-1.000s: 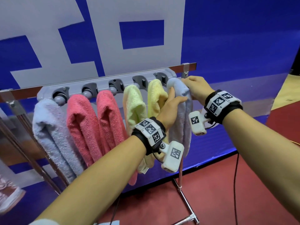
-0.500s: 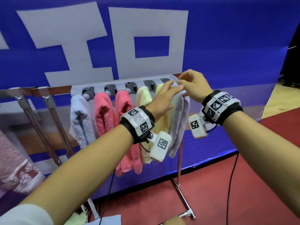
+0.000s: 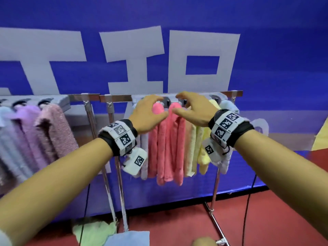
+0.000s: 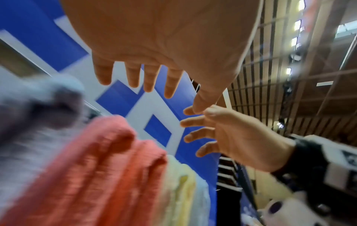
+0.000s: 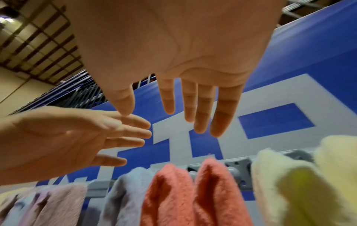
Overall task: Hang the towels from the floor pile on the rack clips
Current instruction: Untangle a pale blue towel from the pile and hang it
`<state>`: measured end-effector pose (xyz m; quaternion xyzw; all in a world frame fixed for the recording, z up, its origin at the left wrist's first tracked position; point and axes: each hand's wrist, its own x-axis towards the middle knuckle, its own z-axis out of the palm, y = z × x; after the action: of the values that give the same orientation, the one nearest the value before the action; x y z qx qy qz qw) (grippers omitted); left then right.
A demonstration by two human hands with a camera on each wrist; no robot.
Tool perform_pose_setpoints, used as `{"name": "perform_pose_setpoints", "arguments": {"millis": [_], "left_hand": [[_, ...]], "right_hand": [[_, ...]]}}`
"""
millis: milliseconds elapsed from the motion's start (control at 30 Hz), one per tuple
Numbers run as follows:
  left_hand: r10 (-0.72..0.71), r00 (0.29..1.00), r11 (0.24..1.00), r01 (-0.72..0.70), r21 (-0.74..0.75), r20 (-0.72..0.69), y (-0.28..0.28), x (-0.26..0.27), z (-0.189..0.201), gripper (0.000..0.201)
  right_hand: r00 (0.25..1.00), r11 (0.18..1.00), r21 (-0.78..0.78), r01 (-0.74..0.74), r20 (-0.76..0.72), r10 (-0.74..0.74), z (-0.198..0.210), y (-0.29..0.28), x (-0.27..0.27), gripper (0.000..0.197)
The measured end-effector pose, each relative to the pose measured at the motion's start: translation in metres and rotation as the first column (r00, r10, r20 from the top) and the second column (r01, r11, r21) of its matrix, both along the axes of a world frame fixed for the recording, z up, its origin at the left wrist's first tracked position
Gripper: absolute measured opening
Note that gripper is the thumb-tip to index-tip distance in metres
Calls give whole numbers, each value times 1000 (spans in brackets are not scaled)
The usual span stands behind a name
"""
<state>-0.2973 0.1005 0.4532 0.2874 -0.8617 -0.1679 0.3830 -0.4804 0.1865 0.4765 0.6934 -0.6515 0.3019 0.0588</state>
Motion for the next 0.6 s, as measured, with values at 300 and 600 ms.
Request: {"name": "perform_pose_setpoints", "arguments": {"millis": [300,600], "left_hand": [[298,887,953,-297,-57,353,-45,107,-46,93],[391,783,915,-385,-116,484,-65,181,-91,83]], "right_hand": [[921,991,121,-59,-376,101,-27,-48,97,80],[846,971,236,-43,-508,161,-68,-75,173,84]]}}
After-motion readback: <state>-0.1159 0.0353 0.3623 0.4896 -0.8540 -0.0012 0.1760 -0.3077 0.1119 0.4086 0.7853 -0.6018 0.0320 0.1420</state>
